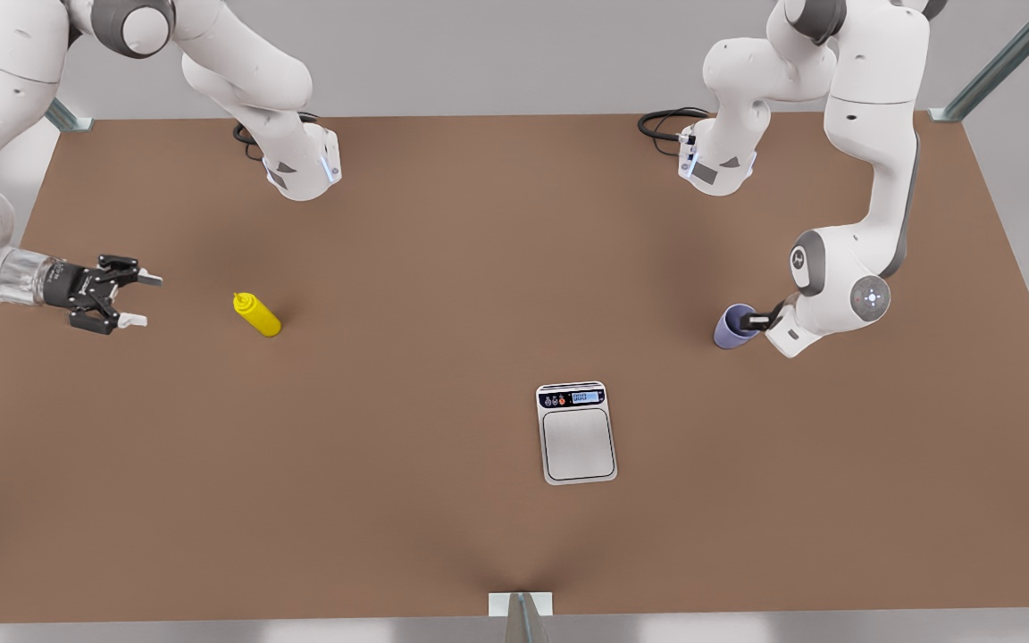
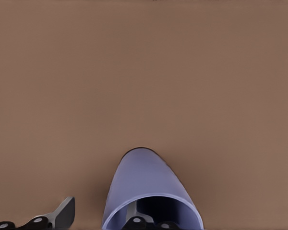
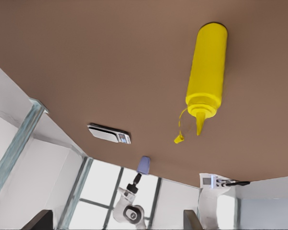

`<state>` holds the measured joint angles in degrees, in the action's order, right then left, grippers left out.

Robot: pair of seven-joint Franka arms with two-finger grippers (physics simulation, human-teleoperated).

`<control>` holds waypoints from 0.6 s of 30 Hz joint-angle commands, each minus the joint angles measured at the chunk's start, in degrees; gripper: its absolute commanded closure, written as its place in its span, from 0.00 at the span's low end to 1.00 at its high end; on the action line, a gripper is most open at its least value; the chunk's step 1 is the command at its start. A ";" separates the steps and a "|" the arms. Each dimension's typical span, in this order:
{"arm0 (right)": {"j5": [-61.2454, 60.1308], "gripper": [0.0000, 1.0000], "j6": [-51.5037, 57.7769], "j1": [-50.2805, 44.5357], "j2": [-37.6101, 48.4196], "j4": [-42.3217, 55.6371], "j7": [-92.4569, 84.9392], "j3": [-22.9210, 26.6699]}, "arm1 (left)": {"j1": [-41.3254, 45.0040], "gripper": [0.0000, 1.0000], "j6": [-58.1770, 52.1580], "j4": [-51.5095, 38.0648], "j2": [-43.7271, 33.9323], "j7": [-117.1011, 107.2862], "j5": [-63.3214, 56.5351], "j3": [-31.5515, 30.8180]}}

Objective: Move cup to the weight, pick up sauce bottle, pour sauce

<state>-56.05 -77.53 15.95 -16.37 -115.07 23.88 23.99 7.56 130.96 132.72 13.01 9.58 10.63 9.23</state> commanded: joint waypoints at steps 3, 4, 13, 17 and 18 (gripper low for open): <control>-3.27 0.00 1.58 3.38 -5.69 -0.42 0.73 -0.43 | 0.00 0.76 0.00 0.00 0.09 -0.09 2.38 -0.26; -3.71 0.00 2.64 4.70 -7.27 -0.77 0.81 -0.61 | 0.00 0.78 0.00 0.00 0.17 -0.09 2.38 -0.35; -2.83 0.00 3.61 13.32 -13.69 -6.75 -3.85 -12.74 | 0.44 0.79 -2.19 -1.49 -0.44 -1.94 4.14 -0.61; -2.75 0.00 3.70 12.70 -16.41 -6.40 -4.89 -12.74 | 0.70 0.79 -6.58 -6.66 -0.27 -12.20 4.14 -5.35; -2.75 0.00 3.61 12.53 -16.50 -6.40 -5.43 -12.74 | 2.19 0.79 -10.00 -10.79 0.43 -17.73 4.14 -6.76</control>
<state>-58.96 -73.99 28.39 -33.03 -121.38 18.46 11.25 13.14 119.33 118.42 14.51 -12.95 10.93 2.47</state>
